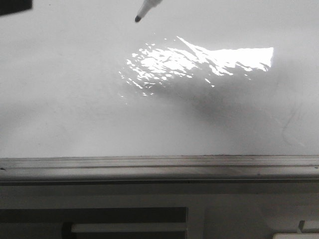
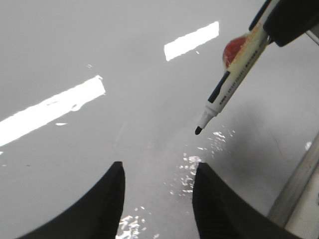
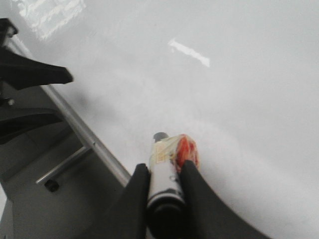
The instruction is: Write number 9 on whiteboard
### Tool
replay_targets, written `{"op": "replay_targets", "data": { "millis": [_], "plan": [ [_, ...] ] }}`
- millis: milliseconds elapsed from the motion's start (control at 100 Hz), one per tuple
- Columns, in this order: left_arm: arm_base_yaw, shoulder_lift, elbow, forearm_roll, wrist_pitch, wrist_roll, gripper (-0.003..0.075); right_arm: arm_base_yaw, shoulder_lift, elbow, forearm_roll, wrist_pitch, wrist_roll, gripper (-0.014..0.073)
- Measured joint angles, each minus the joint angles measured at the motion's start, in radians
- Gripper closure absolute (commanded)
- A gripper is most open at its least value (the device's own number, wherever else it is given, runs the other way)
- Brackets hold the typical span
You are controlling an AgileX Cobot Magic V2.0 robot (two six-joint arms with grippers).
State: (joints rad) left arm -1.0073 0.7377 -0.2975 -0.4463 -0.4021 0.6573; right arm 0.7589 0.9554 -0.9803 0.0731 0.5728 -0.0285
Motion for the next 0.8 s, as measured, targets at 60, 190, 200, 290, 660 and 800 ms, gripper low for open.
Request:
{"op": "replay_targets", "data": {
  "millis": [60, 190, 200, 290, 660, 800],
  "plan": [
    [0.000, -0.027, 0.000, -0.051, 0.000, 0.040, 0.0419, -0.029, 0.018, -0.020, -0.001, 0.002, 0.002, 0.0654],
    [0.000, -0.040, 0.000, -0.096, 0.000, 0.074, 0.0419, -0.070, 0.088, -0.050, -0.006, 0.009, 0.002, 0.0654],
    [0.000, -0.040, 0.000, -0.096, 0.000, 0.074, 0.0419, -0.075, 0.098, -0.050, -0.006, 0.009, 0.002, 0.0654],
    [0.000, -0.040, 0.000, -0.105, 0.002, 0.078, 0.0419, -0.089, 0.161, -0.055, -0.008, -0.010, 0.002, 0.0654],
    [0.000, -0.040, 0.000, -0.111, 0.004, 0.081, 0.0419, -0.059, 0.243, -0.077, 0.047, 0.047, 0.014, 0.0655],
    [0.000, -0.040, 0.000, -0.111, 0.004, 0.081, 0.0420, -0.089, 0.202, -0.083, 0.012, 0.065, 0.014, 0.0655]
  ]
}}
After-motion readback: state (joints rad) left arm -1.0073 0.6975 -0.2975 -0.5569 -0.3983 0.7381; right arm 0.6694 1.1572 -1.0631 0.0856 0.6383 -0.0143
